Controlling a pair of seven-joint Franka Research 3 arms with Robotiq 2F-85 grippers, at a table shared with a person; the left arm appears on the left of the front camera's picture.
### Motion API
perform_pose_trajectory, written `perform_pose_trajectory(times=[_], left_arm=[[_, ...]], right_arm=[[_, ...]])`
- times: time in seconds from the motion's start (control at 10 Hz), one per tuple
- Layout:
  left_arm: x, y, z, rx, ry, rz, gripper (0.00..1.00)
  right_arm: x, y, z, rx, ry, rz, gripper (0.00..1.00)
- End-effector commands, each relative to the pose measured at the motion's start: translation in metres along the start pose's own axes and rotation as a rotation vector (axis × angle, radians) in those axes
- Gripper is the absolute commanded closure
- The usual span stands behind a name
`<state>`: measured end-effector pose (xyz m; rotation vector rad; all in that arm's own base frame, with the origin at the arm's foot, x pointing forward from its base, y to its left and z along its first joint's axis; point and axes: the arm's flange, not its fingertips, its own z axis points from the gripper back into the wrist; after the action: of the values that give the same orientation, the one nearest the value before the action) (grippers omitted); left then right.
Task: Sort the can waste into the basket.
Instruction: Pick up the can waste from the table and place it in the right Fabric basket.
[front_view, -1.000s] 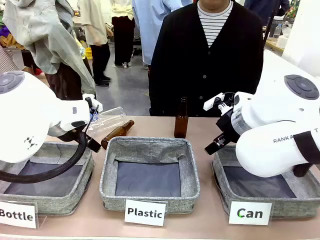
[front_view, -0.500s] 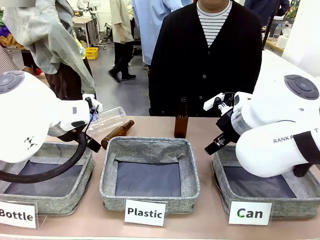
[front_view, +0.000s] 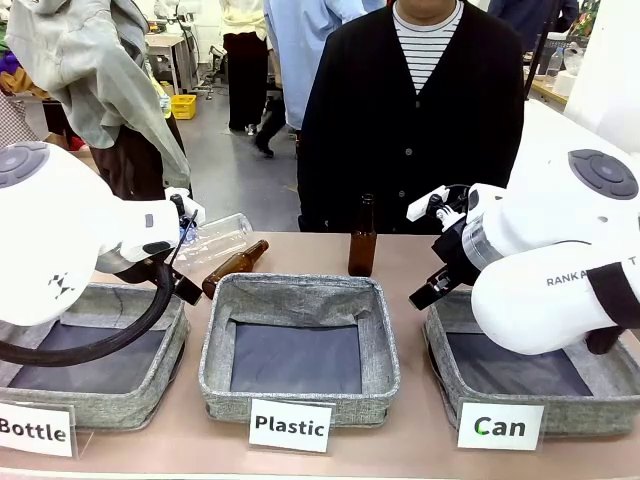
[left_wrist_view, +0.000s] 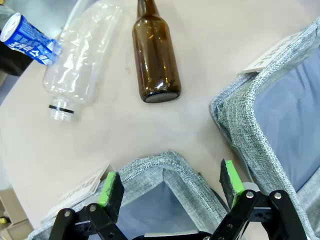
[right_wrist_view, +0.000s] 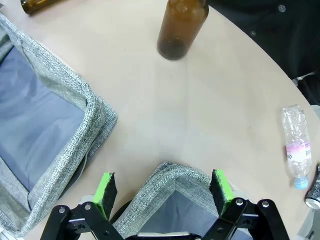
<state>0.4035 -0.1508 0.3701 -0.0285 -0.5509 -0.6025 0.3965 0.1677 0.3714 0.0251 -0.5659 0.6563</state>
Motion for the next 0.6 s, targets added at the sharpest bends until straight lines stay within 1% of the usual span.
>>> perform_pose_trajectory(times=[0.0,0.1,0.2,0.3,0.4,0.5], left_arm=[[0.008,-0.004,0.021,-0.026,-0.052,-0.096,0.00],[0.002,0.000,0.056,-0.020,-0.128,-0.123,0.00],[-0.010,0.003,0.094,0.011,-0.204,-0.114,0.00],[-0.019,0.003,0.121,0.017,-0.258,-0.114,0.00],[-0.036,0.003,0.139,-0.017,-0.318,-0.112,0.00],[-0.063,0.013,0.152,-0.148,-0.388,-0.097,0.00]], right_arm=[[0.004,0.006,0.021,0.094,-0.070,0.018,0.00],[0.003,0.007,0.052,0.169,-0.120,-0.145,0.00],[-0.009,0.002,0.086,0.269,-0.131,-0.266,0.00],[-0.027,-0.007,0.107,0.352,-0.158,-0.275,0.00],[-0.048,-0.015,0.123,0.460,-0.188,-0.236,0.00],[-0.083,-0.033,0.137,0.584,-0.259,-0.184,0.00]])
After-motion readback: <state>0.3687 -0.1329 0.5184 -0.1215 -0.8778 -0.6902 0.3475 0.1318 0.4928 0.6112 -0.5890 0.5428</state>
